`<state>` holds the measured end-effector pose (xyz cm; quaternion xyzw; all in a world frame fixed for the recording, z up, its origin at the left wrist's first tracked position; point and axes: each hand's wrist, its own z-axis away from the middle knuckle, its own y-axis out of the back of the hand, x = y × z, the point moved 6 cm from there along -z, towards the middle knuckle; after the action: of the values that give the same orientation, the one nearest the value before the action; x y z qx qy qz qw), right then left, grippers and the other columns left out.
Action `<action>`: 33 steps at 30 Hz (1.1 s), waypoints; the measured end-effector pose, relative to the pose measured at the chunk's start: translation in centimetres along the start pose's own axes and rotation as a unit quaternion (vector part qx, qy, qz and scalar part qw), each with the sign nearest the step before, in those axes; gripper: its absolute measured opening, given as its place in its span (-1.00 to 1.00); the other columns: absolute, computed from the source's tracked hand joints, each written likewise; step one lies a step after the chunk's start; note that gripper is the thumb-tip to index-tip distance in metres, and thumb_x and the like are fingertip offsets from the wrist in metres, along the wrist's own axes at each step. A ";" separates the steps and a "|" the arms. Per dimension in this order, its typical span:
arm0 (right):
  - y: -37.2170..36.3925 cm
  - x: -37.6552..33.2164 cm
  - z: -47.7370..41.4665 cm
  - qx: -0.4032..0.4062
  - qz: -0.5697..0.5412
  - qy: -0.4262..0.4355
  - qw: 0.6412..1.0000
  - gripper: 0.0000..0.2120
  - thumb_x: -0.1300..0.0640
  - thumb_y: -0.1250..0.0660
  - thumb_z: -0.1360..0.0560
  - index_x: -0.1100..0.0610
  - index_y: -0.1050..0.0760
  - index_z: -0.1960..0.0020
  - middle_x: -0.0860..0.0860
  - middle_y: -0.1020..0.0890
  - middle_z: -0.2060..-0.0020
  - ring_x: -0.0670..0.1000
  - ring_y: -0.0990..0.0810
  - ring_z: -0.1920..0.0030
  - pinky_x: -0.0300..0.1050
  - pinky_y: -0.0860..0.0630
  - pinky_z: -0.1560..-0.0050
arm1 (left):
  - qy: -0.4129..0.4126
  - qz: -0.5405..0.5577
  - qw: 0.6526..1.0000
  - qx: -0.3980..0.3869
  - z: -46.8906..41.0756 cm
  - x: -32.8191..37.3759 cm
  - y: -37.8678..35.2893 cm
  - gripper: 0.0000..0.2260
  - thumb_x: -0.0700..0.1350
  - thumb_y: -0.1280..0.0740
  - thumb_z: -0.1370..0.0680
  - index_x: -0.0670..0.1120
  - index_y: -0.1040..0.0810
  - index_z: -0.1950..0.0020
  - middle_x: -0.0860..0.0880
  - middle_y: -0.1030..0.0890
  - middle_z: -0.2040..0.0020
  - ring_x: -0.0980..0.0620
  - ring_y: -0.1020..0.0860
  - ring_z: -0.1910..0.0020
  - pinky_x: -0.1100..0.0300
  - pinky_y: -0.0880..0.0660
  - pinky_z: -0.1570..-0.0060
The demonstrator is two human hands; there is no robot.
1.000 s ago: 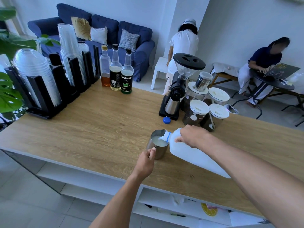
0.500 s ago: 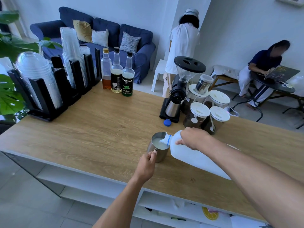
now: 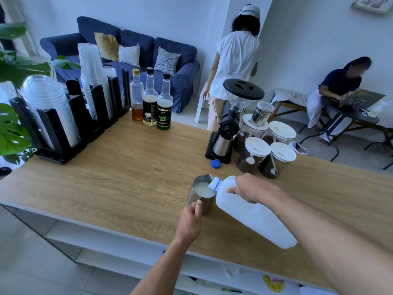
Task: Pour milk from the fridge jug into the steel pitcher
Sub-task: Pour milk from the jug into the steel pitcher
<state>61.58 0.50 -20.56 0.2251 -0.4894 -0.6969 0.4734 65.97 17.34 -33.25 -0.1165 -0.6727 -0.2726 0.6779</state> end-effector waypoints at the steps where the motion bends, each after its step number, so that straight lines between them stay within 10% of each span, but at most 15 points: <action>1: -0.3 0.1 0.0 0.002 -0.015 -0.004 1.000 -0.53 -0.22 -0.12 -0.58 0.03 -0.22 0.38 -0.01 -0.37 0.36 -0.01 -0.34 0.43 -0.12 -0.20 0.45 | 0.004 0.000 1.000 0.004 0.0 0.0 0.0 -0.61 -0.03 -0.10 -0.71 -0.08 -0.18 0.31 0.03 -0.21 0.42 0.08 -0.17 0.40 0.10 -0.15 0.35; 17: -0.1 5.5 2.4 0.132 -0.378 0.035 0.916 -0.64 -0.33 -0.16 -0.48 -0.05 -0.44 0.19 0.02 -0.61 0.32 0.04 -0.61 0.28 0.00 -0.52 0.19 | 0.019 -0.039 0.998 0.053 -1.7 0.1 1.2 -0.62 -0.02 -0.11 -0.69 -0.10 -0.25 0.31 0.03 -0.27 0.44 0.11 -0.23 0.47 0.24 -0.15 0.46; 21: -1.5 6.4 3.0 0.191 -0.468 0.045 0.862 -0.80 -0.21 -0.20 -0.54 -0.18 -0.43 0.21 -0.08 -0.58 0.37 -0.14 -0.57 0.34 -0.17 -0.43 0.27 | 0.039 -0.014 0.994 0.105 -1.6 -0.4 1.9 -0.72 0.01 -0.24 -0.66 -0.16 -0.43 0.14 -0.06 -0.54 0.21 0.00 -0.50 0.21 0.18 -0.38 0.25; 27: -5.7 9.6 3.4 0.230 -0.528 -0.019 0.817 -0.54 -0.34 -0.11 -0.44 0.05 -0.45 0.23 -0.02 -0.65 0.31 -0.20 -0.55 0.34 -0.22 -0.39 0.31 | -0.096 -0.160 0.960 0.210 -0.7 3.0 1.8 -0.59 0.16 -0.13 -0.60 -0.19 -0.47 -0.08 0.01 -0.43 0.04 -0.04 -0.39 -0.02 0.09 -0.30 -0.12; 33: -7.2 11.0 2.4 0.223 -0.543 0.005 0.809 -0.77 -0.21 -0.16 -0.54 -0.08 -0.43 0.03 -0.04 -0.64 0.23 -0.10 -0.59 0.16 -0.22 -0.43 0.21 | -0.217 -0.184 0.959 0.014 -1.0 8.4 -4.5 -0.35 0.38 -0.26 -0.48 -0.08 -0.31 -0.34 0.13 -0.29 -0.16 0.10 -0.41 -0.14 0.17 -0.42 -0.15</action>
<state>51.62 -7.56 -24.33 0.5572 -0.4265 -0.7112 -0.0430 64.05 11.33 -26.04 -0.0377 -0.8172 -0.3511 0.4555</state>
